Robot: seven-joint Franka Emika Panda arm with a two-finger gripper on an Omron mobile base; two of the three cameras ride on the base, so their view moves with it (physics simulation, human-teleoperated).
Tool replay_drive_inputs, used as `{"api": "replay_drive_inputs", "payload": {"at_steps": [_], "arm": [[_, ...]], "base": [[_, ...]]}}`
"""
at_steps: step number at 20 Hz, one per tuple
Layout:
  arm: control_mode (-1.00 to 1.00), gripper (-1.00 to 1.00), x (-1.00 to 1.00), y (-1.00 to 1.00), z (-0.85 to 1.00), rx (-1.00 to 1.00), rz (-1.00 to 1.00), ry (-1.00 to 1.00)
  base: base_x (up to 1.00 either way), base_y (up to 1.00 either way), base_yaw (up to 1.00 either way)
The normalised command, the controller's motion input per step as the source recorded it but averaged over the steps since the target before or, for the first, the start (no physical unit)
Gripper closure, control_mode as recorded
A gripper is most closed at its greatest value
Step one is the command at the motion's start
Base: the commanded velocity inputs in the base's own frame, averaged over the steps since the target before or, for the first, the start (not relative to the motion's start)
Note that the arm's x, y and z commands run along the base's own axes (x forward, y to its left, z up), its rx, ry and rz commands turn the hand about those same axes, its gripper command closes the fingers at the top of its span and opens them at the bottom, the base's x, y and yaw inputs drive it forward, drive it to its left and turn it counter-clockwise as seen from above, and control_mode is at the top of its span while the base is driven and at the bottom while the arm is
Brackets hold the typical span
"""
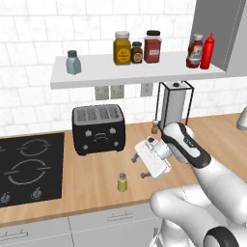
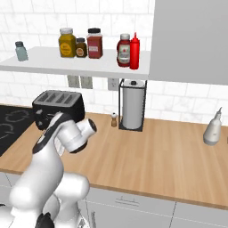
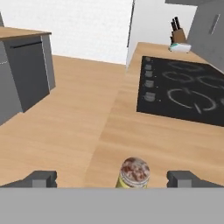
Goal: Put the shaker and condiment bottle from the counter next to their counterparts in the cabinet.
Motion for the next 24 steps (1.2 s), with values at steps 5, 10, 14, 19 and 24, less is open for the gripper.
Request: {"api": "replay_drive_inputs", "payload": {"at_steps": [5, 10, 14, 19, 24], "arm": [[-1.00, -1.00, -0.20, 0.24, -0.50, 0.00, 0.00, 0.00], [-1.00, -1.00, -0.15, 0.18, -0.53, 0.00, -0.02, 0.00], [-1.00, -1.00, -0.19, 0.20, -0.50, 0.00, -0.02, 0.00], [-1.00, -1.00, -0.09, 0.16, -0.53, 0.00, -0.02, 0.00], [-1.00, -1.00, 0.00, 0.01, -0.43, 0.00, -0.03, 0.00]], "base": [[0.00, 0.00, 0.00], [0.00, 0.00, 0.00], [0.00, 0.00, 0.00], [0.00, 0.00, 0.00], [0.00, 0.00, 0.00]]}}
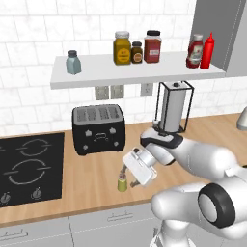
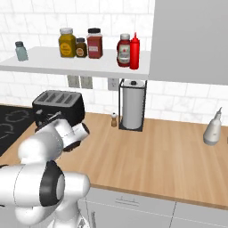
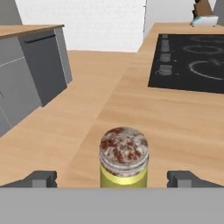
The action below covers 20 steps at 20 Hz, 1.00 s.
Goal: Put the shaker and condiment bottle from the counter next to their counterparts in the cabinet.
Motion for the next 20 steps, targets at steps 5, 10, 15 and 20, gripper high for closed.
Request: {"api": "replay_drive_inputs", "payload": {"at_steps": [5, 10, 15, 20], "arm": [[-1.00, -1.00, 0.00, 0.01, -0.42, 0.00, -0.03, 0.00], [-1.00, -1.00, -0.01, 0.21, -0.26, 0.00, -0.05, 0.00], [-1.00, -1.00, 0.00, 0.32, -0.19, 0.00, -0.06, 0.00], [-1.00, 1.00, 0.00, 0.14, -0.10, 0.00, -0.05, 0.02]], "base": [[0.00, 0.00, 0.00], [0.00, 0.00, 0.00], [0.00, 0.00, 0.00], [0.00, 0.00, 0.00]]}}
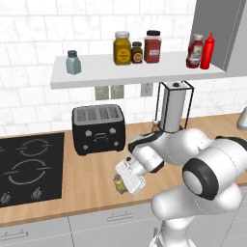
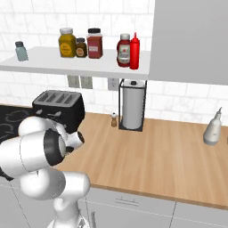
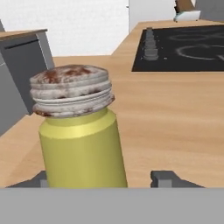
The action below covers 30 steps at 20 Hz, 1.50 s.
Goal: Put the shaker and condiment bottle from the counter next to their counterparts in the cabinet.
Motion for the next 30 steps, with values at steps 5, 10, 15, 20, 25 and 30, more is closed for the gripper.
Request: {"api": "replay_drive_inputs", "payload": {"at_steps": [5, 10, 15, 20, 25, 30], "arm": [[-1.00, 1.00, 0.00, -0.01, 0.26, 0.06, -0.10, 0.11], [-1.00, 1.00, 0.00, 0.00, 0.87, 0.13, -0.17, 0.01], [-1.00, 1.00, 0.00, 0.00, 1.00, 0.03, -0.16, 0.00], [-1.00, 1.00, 0.00, 0.00, 1.00, 0.00, -0.16, 0.00], [-1.00, 1.00, 0.00, 0.00, 0.98, 0.00, -0.12, 0.00], [-1.00, 1.00, 0.03, 0.00, 0.89, 0.00, -0.06, -0.01]], "base": [[0.00, 0.00, 0.00], [0.00, 0.00, 0.00], [0.00, 0.00, 0.00], [0.00, 0.00, 0.00], [0.00, 0.00, 0.00], [0.00, 0.00, 0.00]]}}
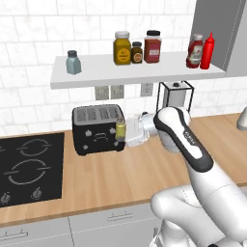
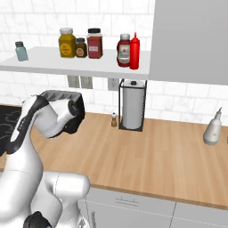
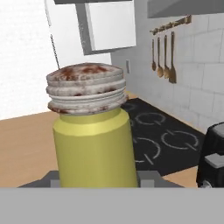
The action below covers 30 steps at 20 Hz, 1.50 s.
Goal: Put the shaker and condiment bottle from the counter next to their counterparts in the cabinet.
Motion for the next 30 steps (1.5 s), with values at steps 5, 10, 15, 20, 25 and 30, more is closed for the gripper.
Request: {"api": "replay_drive_inputs", "payload": {"at_steps": [5, 10, 15, 20, 25, 30], "arm": [[-1.00, 1.00, 0.02, 0.00, 0.81, 0.00, -0.05, -0.03], [-1.00, 1.00, 0.21, 0.00, 0.84, 0.00, -0.03, -0.06], [-1.00, 1.00, 0.24, 0.00, 0.75, 0.00, -0.03, -0.06], [-1.00, 1.00, 0.13, 0.00, 0.69, 0.00, -0.10, -0.04], [-1.00, 1.00, 0.16, 0.08, 0.47, 0.00, -0.14, -0.01], [-1.00, 1.00, 0.25, 0.23, -0.06, -0.01, -0.32, 0.00]], "base": [[0.00, 0.00, 0.00], [0.00, 0.00, 0.00], [0.00, 0.00, 0.00], [0.00, 0.00, 0.00], [0.00, 0.00, 0.00], [0.00, 0.00, 0.00]]}}
